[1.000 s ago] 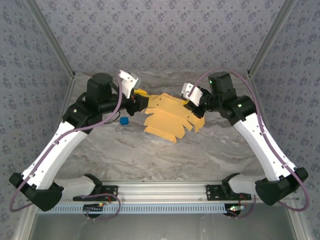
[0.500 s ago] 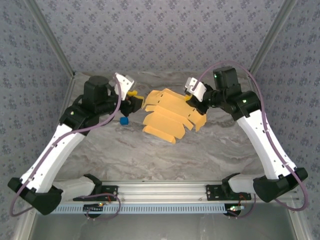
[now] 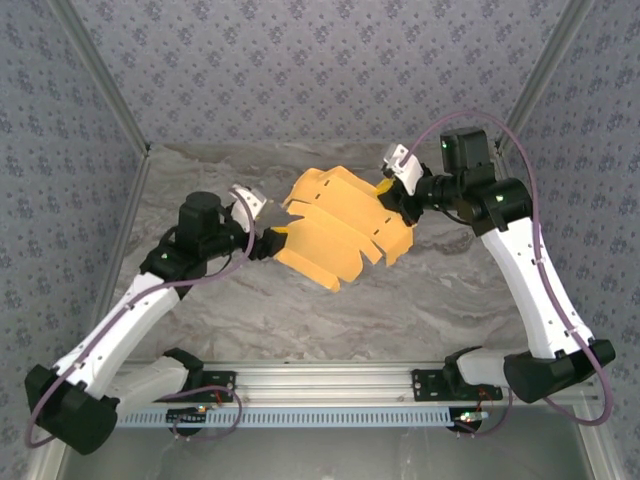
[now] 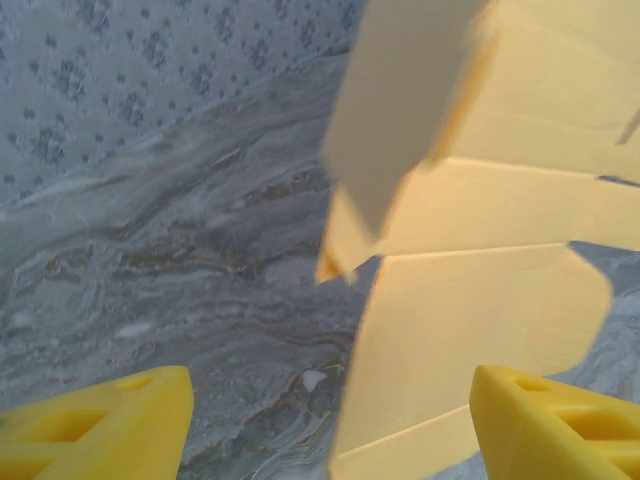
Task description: Fold the paper box
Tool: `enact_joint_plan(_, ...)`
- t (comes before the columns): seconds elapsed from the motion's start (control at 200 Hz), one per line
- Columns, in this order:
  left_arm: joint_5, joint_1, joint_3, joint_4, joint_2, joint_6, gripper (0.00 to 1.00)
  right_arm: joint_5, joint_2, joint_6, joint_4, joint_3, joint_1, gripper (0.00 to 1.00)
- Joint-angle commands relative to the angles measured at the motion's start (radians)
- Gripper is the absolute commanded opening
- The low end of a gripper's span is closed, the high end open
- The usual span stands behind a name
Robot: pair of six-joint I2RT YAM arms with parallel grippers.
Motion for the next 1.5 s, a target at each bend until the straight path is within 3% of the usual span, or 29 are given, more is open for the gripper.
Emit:
enact_joint_plan(0.0, 0.109, 0.033, -0.015, 0.126, 0.035, -0.021, 0.75, -0.082, 0.034, 0.104, -0.005, 0.031, -0.024, 0.00)
enact_joint_plan(0.15, 0.132, 0.052, -0.070, 0.170, 0.066, -0.045, 0.75, -0.136, 0.069, 0.203, 0.023, -0.043, -0.044, 0.00)
enact_joint_plan(0.375, 0.017, 0.048, -0.145, 0.172, 0.048, -0.181, 0.75, -0.045, 0.159, 0.289, 0.040, -0.127, -0.049, 0.00)
enact_joint_plan(0.585, 0.040, -0.111, -0.236, 0.303, 0.045, -0.220, 0.70, 0.090, 0.249, 0.271, 0.046, -0.137, -0.045, 0.00)
enact_joint_plan(0.789, 0.047, -0.212, -0.161, 0.433, 0.319, -0.257, 0.49, 0.256, 0.325, 0.158, 0.050, -0.127, 0.001, 0.00)
enact_joint_plan(1.054, 0.023, -0.251, -0.018, 0.629, 0.665, -0.282, 0.35, 0.351, 0.343, 0.092, 0.125, -0.161, 0.038, 0.00)
enact_joint_plan(1.494, -0.107, -0.305, 0.020, 0.796, 0.906, -0.268, 0.21, 0.376, 0.330, 0.096, 0.224, -0.249, 0.046, 0.00)
